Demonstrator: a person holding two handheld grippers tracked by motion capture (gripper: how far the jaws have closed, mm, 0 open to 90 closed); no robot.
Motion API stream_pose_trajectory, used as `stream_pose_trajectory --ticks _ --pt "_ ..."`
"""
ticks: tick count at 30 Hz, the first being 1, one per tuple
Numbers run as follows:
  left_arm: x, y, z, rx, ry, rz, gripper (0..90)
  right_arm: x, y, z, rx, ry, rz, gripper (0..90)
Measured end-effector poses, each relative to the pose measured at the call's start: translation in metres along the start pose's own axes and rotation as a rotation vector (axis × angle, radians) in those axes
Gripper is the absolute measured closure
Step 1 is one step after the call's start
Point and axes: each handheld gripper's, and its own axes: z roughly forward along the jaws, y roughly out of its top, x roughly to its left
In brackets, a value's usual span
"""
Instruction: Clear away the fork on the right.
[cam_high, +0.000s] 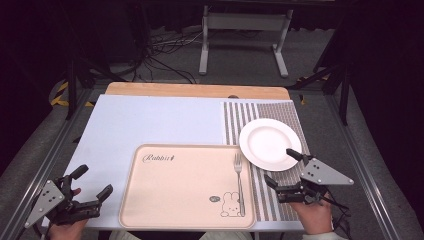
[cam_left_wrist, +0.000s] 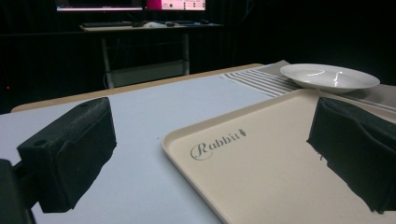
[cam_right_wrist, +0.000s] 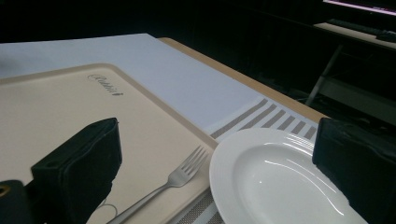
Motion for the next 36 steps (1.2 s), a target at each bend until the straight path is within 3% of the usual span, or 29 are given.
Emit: stream_pose_trajectory --ticks 17,32,36 --pt "0.002 0.001 0.004 0.003 -0.008 0.009 1.2 -0.007 -0.049 -0.012 -0.070 -0.068 0.096 1.6" --pt "0.007 -0.001 0.007 0.012 -0.016 0.021 0.8 -0.015 -0.084 -0.008 -0.014 -0.056 0.174 1.6" --pt "0.011 -0.003 0.007 0.014 -0.010 0.011 0.8 -0.015 -0.090 -0.005 -0.005 -0.042 0.173 1.6"
